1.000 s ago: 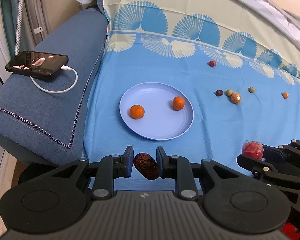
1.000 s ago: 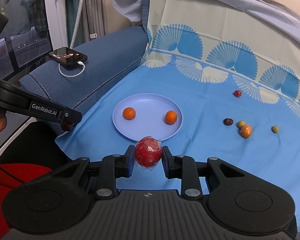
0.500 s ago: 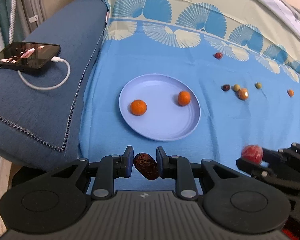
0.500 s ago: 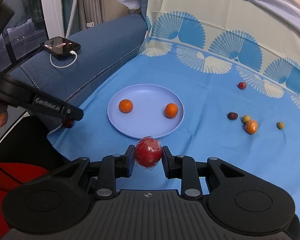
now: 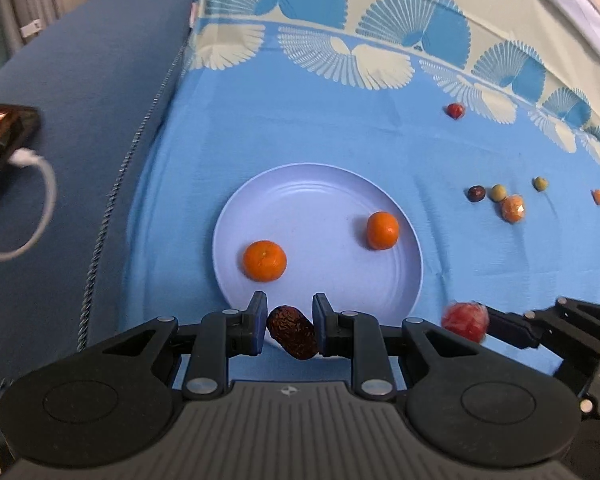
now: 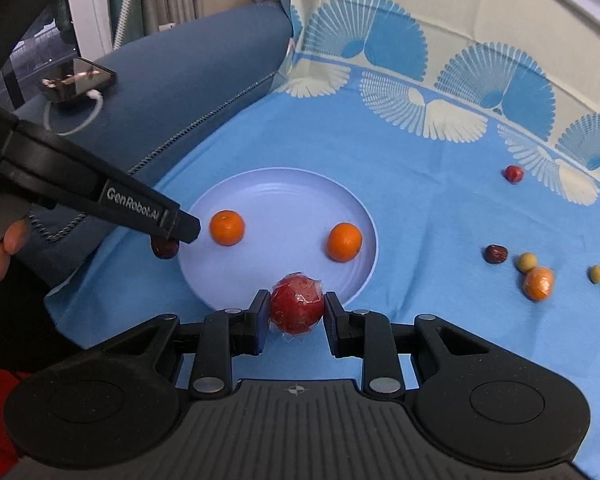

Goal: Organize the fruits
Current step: 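Carry the date and red fruit toward the plate with both tools, then open both tools to release the date and red fruit onto the plate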

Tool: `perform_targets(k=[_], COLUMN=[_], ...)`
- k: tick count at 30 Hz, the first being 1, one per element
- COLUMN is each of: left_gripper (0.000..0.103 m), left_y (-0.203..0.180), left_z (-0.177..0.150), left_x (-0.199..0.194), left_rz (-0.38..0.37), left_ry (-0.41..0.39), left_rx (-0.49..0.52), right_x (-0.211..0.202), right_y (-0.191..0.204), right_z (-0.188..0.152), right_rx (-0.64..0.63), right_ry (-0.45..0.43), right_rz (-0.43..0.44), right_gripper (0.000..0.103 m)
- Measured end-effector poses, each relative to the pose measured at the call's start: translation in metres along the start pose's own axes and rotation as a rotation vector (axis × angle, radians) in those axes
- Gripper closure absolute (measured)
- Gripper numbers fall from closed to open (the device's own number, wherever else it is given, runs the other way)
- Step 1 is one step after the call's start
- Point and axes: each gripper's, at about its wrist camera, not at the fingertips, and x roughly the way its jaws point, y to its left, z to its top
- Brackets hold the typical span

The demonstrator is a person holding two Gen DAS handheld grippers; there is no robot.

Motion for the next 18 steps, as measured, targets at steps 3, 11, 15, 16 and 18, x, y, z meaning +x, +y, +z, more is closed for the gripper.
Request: perform_targets(k=[3, 11, 15, 16, 18], left_gripper=[0.077, 0.076, 0.035, 0.004, 0.0], left_y=[-0.003, -0.009, -0.008, -0.007, -0.006], left_z=[0.008, 0.024, 0.032, 0.034, 0.035], left_x=[0.019, 0.067, 0.07, 0.064, 0.047], left_rz=[-0.008, -0.006, -0.031, -0.02, 0.012], left_ry=[0.021, 0.082, 0.061, 0.033, -0.052], left_rx=[0.013, 0.054, 0.056, 0.047, 0.028], right_x=[0.018, 0.061, 0.069, 0.068, 0.059], right_y=[-0.002, -0.01, -0.009, -0.009, -0.009], right_z=[0.006, 0.013, 0.019, 0.022, 0.026], right_rx=[-0.005, -0.039, -0.079, -0.086, -0.097], right_ry=[0.013, 0.075, 0.082, 0.072, 0.053], right_rz=[-0.001, 0.002, 0.004, -0.006, -0.016], right_gripper=[0.073, 0.073, 0.07, 0.058, 0.03])
